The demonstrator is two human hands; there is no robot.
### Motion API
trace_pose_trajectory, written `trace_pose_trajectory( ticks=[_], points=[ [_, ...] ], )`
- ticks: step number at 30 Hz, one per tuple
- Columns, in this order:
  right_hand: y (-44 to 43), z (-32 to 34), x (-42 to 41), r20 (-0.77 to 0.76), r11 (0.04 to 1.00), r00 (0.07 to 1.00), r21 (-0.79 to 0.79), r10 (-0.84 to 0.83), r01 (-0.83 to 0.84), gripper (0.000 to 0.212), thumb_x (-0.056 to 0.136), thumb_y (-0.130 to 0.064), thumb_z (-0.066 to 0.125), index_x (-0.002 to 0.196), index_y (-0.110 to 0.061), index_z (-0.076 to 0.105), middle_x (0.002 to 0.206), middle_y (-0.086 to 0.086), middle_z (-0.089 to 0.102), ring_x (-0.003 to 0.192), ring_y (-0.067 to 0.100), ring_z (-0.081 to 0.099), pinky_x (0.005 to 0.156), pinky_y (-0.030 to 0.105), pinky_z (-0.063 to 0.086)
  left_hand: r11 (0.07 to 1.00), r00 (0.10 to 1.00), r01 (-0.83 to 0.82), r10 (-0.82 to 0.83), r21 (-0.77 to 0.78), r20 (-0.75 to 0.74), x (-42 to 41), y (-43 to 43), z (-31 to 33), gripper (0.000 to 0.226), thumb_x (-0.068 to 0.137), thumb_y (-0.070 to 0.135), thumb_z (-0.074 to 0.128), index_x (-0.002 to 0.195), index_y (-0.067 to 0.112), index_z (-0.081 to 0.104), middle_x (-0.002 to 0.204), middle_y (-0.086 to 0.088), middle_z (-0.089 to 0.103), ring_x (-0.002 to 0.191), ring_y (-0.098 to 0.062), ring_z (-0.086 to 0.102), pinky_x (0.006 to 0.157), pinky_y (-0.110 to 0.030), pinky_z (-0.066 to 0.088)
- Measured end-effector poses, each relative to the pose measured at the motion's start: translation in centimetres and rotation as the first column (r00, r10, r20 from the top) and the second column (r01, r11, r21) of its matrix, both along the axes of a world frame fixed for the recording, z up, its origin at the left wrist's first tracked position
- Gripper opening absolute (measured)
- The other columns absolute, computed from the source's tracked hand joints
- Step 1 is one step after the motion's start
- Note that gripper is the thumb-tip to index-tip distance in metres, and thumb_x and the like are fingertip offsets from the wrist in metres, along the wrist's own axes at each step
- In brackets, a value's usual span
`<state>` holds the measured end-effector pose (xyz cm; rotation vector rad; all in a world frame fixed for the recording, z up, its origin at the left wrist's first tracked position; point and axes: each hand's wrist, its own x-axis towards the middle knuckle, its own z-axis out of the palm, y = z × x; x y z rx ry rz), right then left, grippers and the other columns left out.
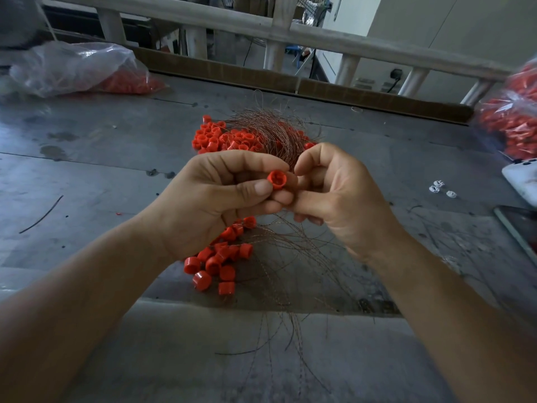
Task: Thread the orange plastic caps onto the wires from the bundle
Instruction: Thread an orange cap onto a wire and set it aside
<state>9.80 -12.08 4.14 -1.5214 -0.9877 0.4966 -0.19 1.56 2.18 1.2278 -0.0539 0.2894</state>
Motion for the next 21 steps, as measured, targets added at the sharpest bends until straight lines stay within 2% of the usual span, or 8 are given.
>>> trace_pose_trajectory(
  ticks=[4,6,7,8,10,11,15,21],
  points=[
    [-0.1,0.0,1.1,0.086,0.996,0.996,-0.084,-0.015,0.023,0.025,0.075,0.003,0.068,0.077,-0.016,0.052,0.058,-0.006,0.063,0.057,0.007,0.062,0.053,0.016,0.048,1.0,1.0,-0.015,0.015,-0.027,-0.012,0.2,-0.1,-0.2,0.02,0.066,0.006,0.063,0.082,0.008,0.074,0.082,-0.009,0.072,0.074,-0.014,0.07,0.063,-0.018,0.054],
    [-0.3,-0.2,2.6,0.243,0.971,0.956,-0.129,-0.165,0.201,0.019,0.079,-0.009,0.069,0.077,-0.022,0.055,0.071,-0.002,0.067,0.071,0.016,0.066,0.069,0.028,0.054,0.998,0.999,-0.043,0.042,-0.041,-0.022,0.2,-0.2,-0.2,0.021,0.069,0.001,0.058,0.081,0.007,0.074,0.08,-0.009,0.072,0.073,-0.014,0.07,0.063,-0.018,0.054],
    [-0.5,-0.4,3.7,0.347,0.938,0.903,-0.141,-0.253,0.317,0.018,0.08,-0.013,0.068,0.076,-0.025,0.056,0.075,-0.002,0.066,0.074,0.017,0.065,0.074,0.027,0.053,0.997,0.998,-0.058,0.057,-0.05,-0.03,0.3,-0.2,-0.2,0.022,0.069,0.0,0.056,0.08,0.007,0.074,0.079,-0.009,0.072,0.072,-0.014,0.07,0.063,-0.018,0.054],
    [-0.6,-0.6,4.7,0.441,0.9,0.84,-0.142,-0.316,0.413,0.017,0.082,-0.015,0.066,0.075,-0.027,0.056,0.074,-0.005,0.063,0.072,0.013,0.062,0.072,0.017,0.05,0.996,0.997,-0.07,0.068,-0.059,-0.038,0.3,-0.2,-0.2,0.023,0.069,-0.001,0.055,0.079,0.008,0.074,0.079,-0.009,0.072,0.073,-0.014,0.07,0.062,-0.018,0.054],
    [-0.9,-1.2,6.5,0.574,0.83,0.732,-0.154,-0.367,0.536,0.013,0.084,-0.014,0.063,0.078,-0.024,0.059,0.071,-0.015,0.057,0.064,-0.001,0.053,0.059,0.0,0.038,0.994,0.995,-0.084,0.08,-0.071,-0.051,0.3,-0.1,-0.1,0.024,0.069,-0.001,0.055,0.078,0.009,0.074,0.079,-0.009,0.072,0.073,-0.014,0.07,0.062,-0.018,0.054],
    [-1.0,-1.6,7.2,0.615,0.797,0.697,-0.177,-0.369,0.578,0.009,0.085,-0.014,0.062,0.083,-0.023,0.062,0.073,-0.016,0.057,0.064,-0.003,0.051,0.057,0.001,0.035,0.993,0.995,-0.088,0.084,-0.073,-0.057,0.2,-0.2,-0.1,0.024,0.069,-0.001,0.055,0.078,0.009,0.074,0.079,-0.01,0.072,0.073,-0.014,0.07,0.062,-0.018,0.054],
    [-1.1,-3.2,9.0,0.67,0.723,0.668,-0.28,-0.324,0.631,0.017,0.086,-0.013,0.06,0.101,-0.016,0.066,0.094,-0.001,0.065,0.08,0.009,0.053,0.073,0.017,0.036,0.993,0.994,-0.094,0.089,-0.075,-0.064,0.2,-0.2,0.0,0.023,0.069,-0.002,0.055,0.078,0.007,0.073,0.079,-0.011,0.072,0.072,-0.015,0.07,0.061,-0.018,0.055],
    [-0.7,-3.9,9.3,0.709,0.707,0.649,-0.307,-0.277,0.637,0.008,0.082,-0.021,0.065,0.089,-0.017,0.066,0.091,0.001,0.06,0.082,0.015,0.054,0.074,0.025,0.041,0.994,0.994,-0.092,0.089,-0.063,-0.056,0.2,-0.1,0.0,0.022,0.069,-0.001,0.055,0.08,0.006,0.073,0.08,-0.01,0.072,0.073,-0.015,0.07,0.062,-0.018,0.055]
  ],
)
